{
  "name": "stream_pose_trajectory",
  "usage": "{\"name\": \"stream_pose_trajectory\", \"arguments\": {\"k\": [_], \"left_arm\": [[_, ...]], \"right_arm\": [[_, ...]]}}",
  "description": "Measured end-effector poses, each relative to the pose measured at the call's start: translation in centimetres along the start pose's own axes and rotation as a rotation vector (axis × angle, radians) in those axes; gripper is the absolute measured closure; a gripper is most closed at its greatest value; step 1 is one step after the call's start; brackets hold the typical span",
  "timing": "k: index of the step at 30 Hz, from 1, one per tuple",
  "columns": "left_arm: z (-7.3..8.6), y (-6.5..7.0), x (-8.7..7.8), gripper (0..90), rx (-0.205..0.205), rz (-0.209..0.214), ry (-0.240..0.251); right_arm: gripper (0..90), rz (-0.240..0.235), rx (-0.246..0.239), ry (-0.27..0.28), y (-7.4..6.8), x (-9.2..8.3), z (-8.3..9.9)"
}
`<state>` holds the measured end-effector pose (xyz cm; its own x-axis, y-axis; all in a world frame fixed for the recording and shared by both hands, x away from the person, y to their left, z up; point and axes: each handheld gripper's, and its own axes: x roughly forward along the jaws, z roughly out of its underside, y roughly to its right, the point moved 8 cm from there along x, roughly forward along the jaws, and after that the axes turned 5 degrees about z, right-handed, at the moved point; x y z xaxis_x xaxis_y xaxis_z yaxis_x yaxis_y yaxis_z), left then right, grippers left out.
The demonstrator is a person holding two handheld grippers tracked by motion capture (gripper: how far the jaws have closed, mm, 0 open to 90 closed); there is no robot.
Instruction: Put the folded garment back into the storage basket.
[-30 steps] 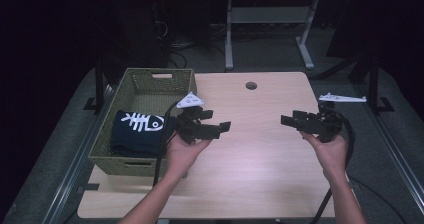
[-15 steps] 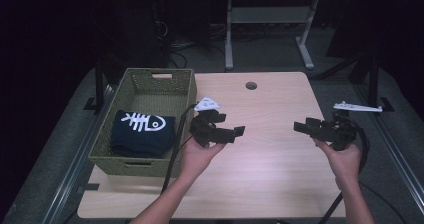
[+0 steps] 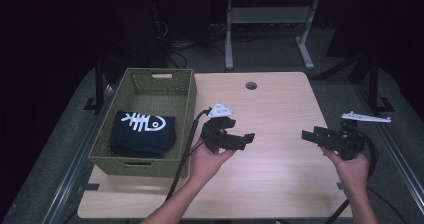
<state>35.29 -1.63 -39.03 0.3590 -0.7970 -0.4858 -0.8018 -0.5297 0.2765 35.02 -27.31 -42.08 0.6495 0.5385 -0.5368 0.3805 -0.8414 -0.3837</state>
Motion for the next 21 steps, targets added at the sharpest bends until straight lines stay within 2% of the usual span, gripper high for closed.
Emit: {"name": "stream_pose_trajectory", "arguments": {"k": [16,20,21], "left_arm": [[2.6,0.9,1.3,19.8,-0.009,0.021,-0.019],[3.5,1.3,1.6,20.0,0.015,0.019,-0.028],[3.7,1.4,1.7,20.0,0.008,0.022,-0.024]], "right_arm": [[28.5,0.027,0.024,-0.011,1.7,-0.3,3.1],[28.4,0.035,0.019,-0.011,2.0,-0.4,3.9],[28.3,0.037,0.019,-0.016,2.0,-0.5,4.2]]}}
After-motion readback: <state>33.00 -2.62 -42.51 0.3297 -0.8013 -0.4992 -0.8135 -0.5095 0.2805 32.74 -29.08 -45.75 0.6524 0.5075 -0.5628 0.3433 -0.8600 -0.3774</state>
